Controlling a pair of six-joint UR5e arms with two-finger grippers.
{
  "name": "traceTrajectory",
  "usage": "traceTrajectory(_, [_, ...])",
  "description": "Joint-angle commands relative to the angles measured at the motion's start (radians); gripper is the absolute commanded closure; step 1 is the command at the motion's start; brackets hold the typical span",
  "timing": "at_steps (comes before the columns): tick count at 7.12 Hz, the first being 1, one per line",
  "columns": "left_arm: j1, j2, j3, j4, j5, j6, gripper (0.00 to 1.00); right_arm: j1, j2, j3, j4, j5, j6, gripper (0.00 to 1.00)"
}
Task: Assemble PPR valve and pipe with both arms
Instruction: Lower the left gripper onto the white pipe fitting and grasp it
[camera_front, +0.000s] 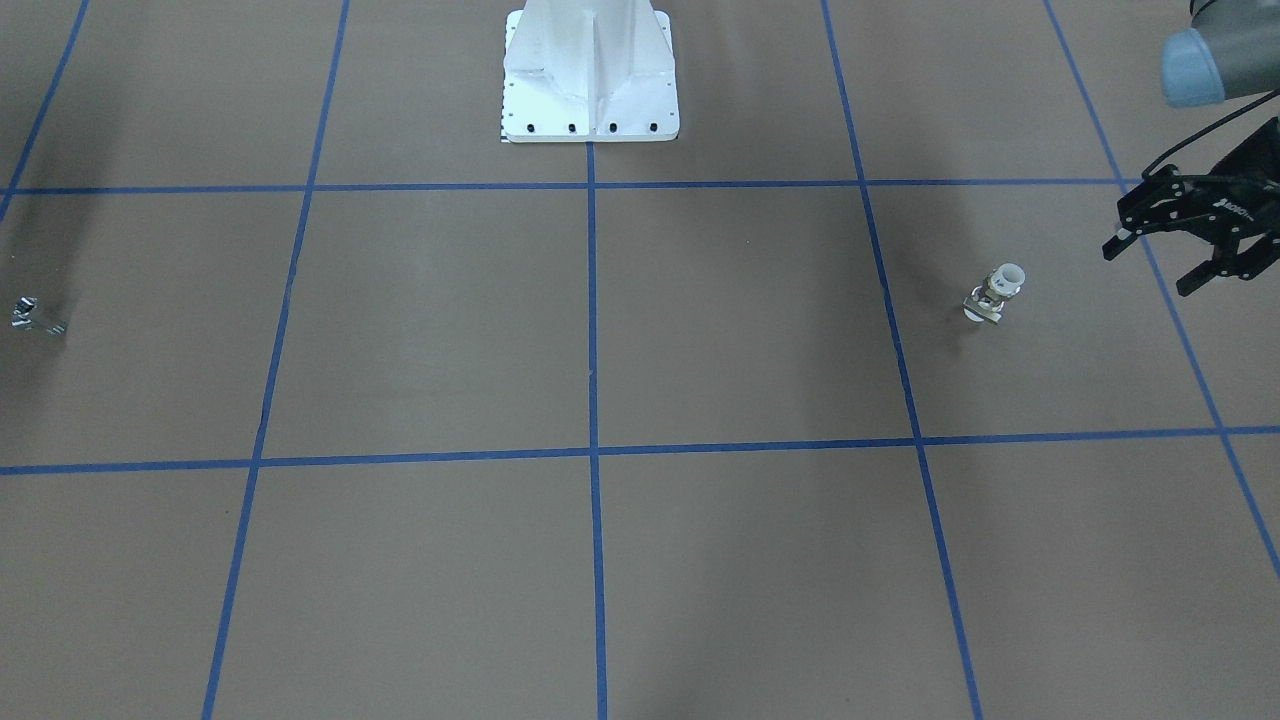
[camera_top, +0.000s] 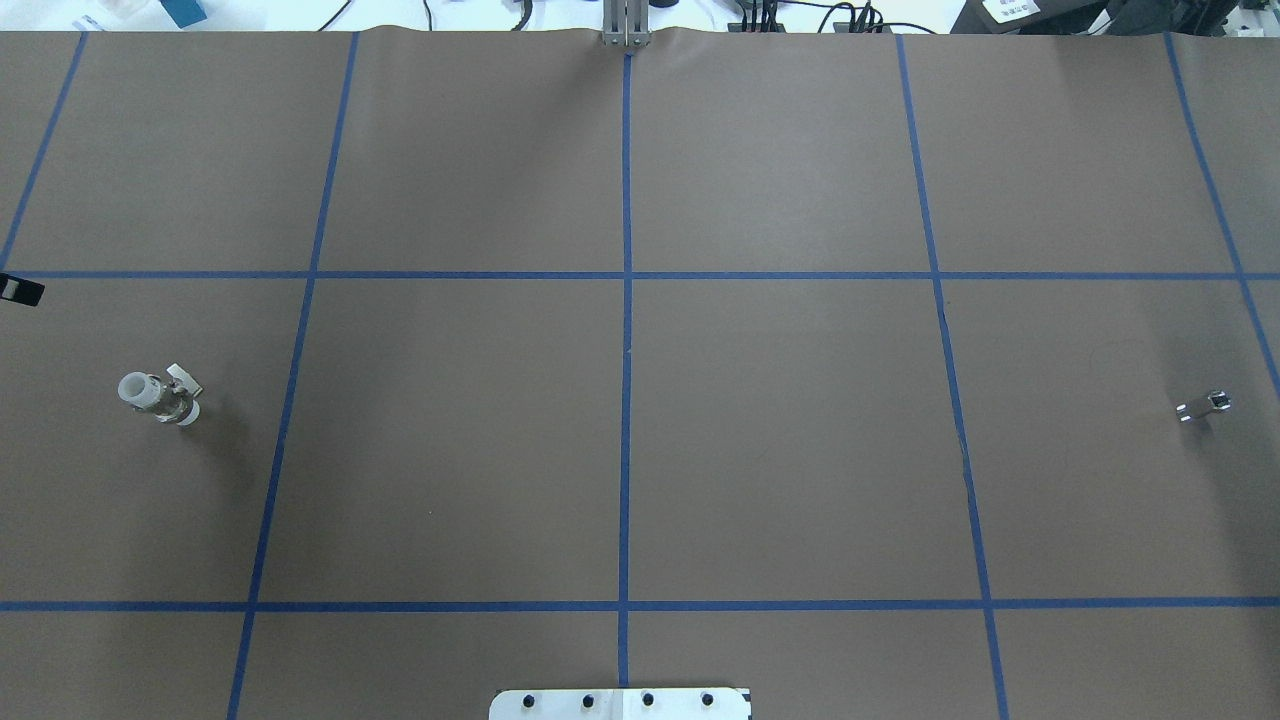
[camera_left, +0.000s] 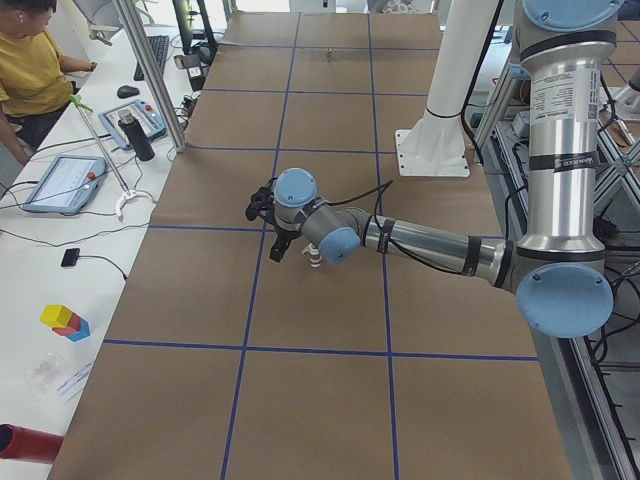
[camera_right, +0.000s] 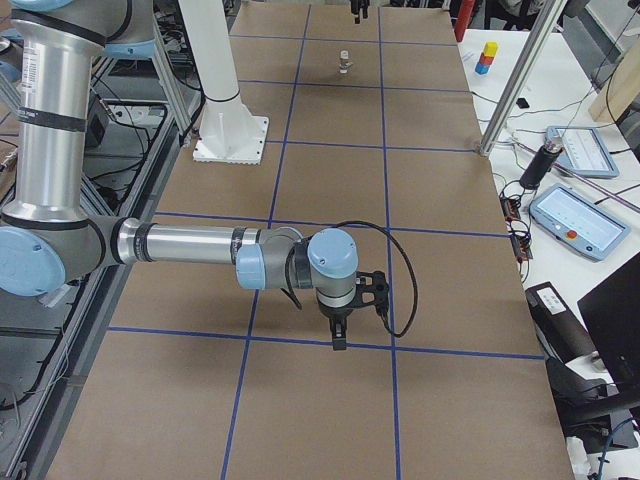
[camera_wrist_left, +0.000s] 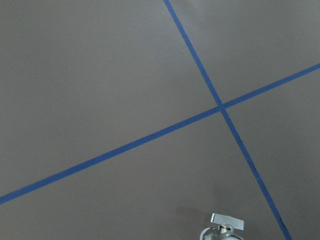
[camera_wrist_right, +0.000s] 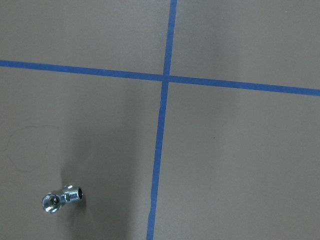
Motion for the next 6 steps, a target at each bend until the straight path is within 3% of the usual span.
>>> traceTrajectory(1, [0.182,0.014,-0.056,0.000,0.174,-0.176,0.00,0.000,-0.001,0.000,-0.001,0.000,0.000,0.00])
traceTrajectory(3, [0.304,0.020,-0.056,0.007,0.320,-0.231,0.00,0.000,-0.002,-0.006,0.000,0.000,0.000,0.00])
traceTrajectory(6, [0.369,0.038,-0.041,0.010,0.382,-0.233,0.00,0.000,-0.002,-0.011,0.000,0.000,0.000,0.00])
